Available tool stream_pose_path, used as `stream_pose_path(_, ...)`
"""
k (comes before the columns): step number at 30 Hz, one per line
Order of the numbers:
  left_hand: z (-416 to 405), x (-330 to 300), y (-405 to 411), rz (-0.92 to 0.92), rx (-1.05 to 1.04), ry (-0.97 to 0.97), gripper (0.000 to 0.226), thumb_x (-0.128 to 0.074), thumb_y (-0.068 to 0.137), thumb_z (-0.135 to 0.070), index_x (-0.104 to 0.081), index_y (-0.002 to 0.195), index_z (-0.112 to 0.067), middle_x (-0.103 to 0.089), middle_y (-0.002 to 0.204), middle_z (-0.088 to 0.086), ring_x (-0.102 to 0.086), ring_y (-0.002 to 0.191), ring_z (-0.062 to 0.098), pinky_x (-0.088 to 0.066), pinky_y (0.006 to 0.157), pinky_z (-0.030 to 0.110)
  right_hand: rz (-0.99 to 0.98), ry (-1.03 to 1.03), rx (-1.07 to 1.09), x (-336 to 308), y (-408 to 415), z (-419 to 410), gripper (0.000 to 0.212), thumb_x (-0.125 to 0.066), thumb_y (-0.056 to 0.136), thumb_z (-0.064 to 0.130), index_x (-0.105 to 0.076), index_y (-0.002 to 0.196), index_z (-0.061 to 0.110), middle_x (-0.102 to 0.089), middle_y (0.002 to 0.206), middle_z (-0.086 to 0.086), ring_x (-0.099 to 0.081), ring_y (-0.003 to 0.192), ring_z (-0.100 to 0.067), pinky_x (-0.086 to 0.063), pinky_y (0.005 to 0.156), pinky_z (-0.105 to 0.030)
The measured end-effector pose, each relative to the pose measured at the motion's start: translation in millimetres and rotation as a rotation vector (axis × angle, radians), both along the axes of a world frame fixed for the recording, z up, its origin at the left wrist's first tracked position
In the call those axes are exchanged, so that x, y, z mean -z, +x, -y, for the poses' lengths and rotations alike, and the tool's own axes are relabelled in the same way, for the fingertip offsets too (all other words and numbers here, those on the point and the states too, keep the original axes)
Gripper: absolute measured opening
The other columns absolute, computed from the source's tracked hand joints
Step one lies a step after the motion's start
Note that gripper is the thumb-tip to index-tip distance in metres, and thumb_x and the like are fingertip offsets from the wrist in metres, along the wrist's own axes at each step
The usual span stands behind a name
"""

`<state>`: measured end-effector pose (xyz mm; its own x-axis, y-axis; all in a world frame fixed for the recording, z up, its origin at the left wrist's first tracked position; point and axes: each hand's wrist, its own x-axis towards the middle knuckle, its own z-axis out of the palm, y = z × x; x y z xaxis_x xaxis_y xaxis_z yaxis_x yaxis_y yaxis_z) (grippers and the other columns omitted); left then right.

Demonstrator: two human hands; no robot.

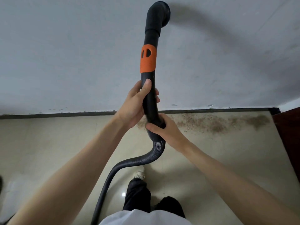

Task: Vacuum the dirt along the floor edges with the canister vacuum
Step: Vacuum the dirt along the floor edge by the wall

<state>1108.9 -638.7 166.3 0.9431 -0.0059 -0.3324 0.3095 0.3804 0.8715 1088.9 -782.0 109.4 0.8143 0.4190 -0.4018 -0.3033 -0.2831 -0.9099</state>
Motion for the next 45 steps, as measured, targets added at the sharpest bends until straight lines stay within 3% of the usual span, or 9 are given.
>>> stream_pose_path(5,25.2,-16.1,13.2,0.021,-0.069,-0.018,0.027,-0.04,0.1,-0.041,-0.049,0.108,-0.017,-0.056,0.084,0.0,-0.056,0.071,0.015,-0.045,0.065,0.029,0.052,-0.018,0.032,16.7,-2.3,36.5,0.059,-0.078,0.047,0.055,-0.053,0.095,0.032,-0.062,0.087,0.018,-0.058,0.076,0.013,-0.041,0.065,-0.005)
stream_pose_path(15,113.0,-12.7,-10.2,-0.14,-0.674,0.283,0.022,-0.066,0.088,-0.027,-0.048,0.086,-0.014,-0.053,0.062,0.001,-0.052,0.045,0.014,-0.048,0.05,0.027,0.131,-0.122,-0.153,9.7,-8.6,90.3,0.049,-0.087,0.066,0.035,-0.046,0.093,0.037,-0.06,0.088,0.017,-0.059,0.075,0.007,-0.043,0.061,-0.009)
stream_pose_path(19,112.3,-13.9,-16.9,-0.142,-0.697,0.093,0.016,-0.063,0.09,-0.019,-0.048,0.087,-0.013,-0.05,0.057,0.001,-0.049,0.044,0.015,-0.046,0.049,0.027,0.018,-0.064,-0.286,-12.0,-4.1,105.6,0.052,-0.089,0.059,0.038,-0.052,0.095,0.034,-0.067,0.094,0.009,-0.066,0.081,-0.005,-0.053,0.073,-0.024)
stream_pose_path(24,103.3,3.0,-27.9,-0.12,-0.536,-0.217,0.02,-0.062,0.091,-0.024,-0.045,0.093,-0.013,-0.051,0.06,0.0,-0.047,0.047,0.012,-0.046,0.049,0.024,-0.135,0.066,-0.46,-23.0,1.1,114.0,0.03,-0.084,0.075,0.021,-0.057,0.087,0.019,-0.065,0.063,0.002,-0.061,0.052,-0.012,-0.051,0.056,-0.024)
stream_pose_path(28,97.8,24.6,-32.0,-0.128,-0.477,-0.263,0.02,-0.06,0.092,-0.028,-0.046,0.093,-0.014,-0.05,0.061,-0.001,-0.047,0.048,0.011,-0.046,0.051,0.024,-0.229,0.158,-0.448,-2.7,-8.6,111.7,0.022,-0.075,0.086,0.026,-0.057,0.085,0.013,-0.063,0.059,0.002,-0.058,0.05,-0.013,-0.051,0.056,-0.024)
stream_pose_path(33,80.6,83.9,-46.0,-0.161,-0.439,-0.107,0.026,-0.061,0.093,-0.029,-0.044,0.103,-0.012,-0.052,0.063,0.001,-0.049,0.049,0.013,-0.048,0.051,0.025,-0.124,0.021,-0.367,62.8,-31.3,84.6,0.033,-0.074,0.08,0.046,-0.052,0.095,0.027,-0.066,0.075,0.012,-0.061,0.061,0.006,-0.047,0.058,-0.013)
stream_pose_path(37,64.1,155.2,-49.7,-0.206,-0.499,-0.133,0.033,-0.063,0.09,-0.039,-0.044,0.1,-0.013,-0.051,0.061,-0.001,-0.05,0.049,0.013,-0.048,0.051,0.024,-0.121,-0.003,-0.312,125.0,-35.0,69.4,0.054,-0.065,0.061,0.068,-0.055,0.088,0.022,-0.066,0.066,0.012,-0.063,0.061,-0.004,-0.051,0.059,-0.022)
stream_pose_path(41,45.3,247.3,-46.2,-0.252,-0.622,-0.204,0.032,-0.061,0.091,-0.042,-0.044,0.093,-0.015,-0.049,0.059,-0.002,-0.049,0.047,0.012,-0.046,0.05,0.024,-0.084,-0.066,-0.241,204.3,-22.9,62.0,0.047,-0.065,0.078,0.063,-0.06,0.09,0.018,-0.069,0.073,0.002,-0.066,0.065,-0.015,-0.055,0.065,-0.038)
stream_pose_path(45,32.9,336.1,-47.9,-0.265,-0.718,-0.26,0.03,-0.062,0.091,-0.039,-0.045,0.09,-0.014,-0.05,0.059,-0.001,-0.049,0.047,0.013,-0.046,0.051,0.025,0.115,-0.266,-0.364,283.1,-17.9,55.4,0.043,-0.065,0.082,0.062,-0.054,0.104,0.027,-0.062,0.084,0.012,-0.06,0.076,-0.005,-0.05,0.067,-0.027)
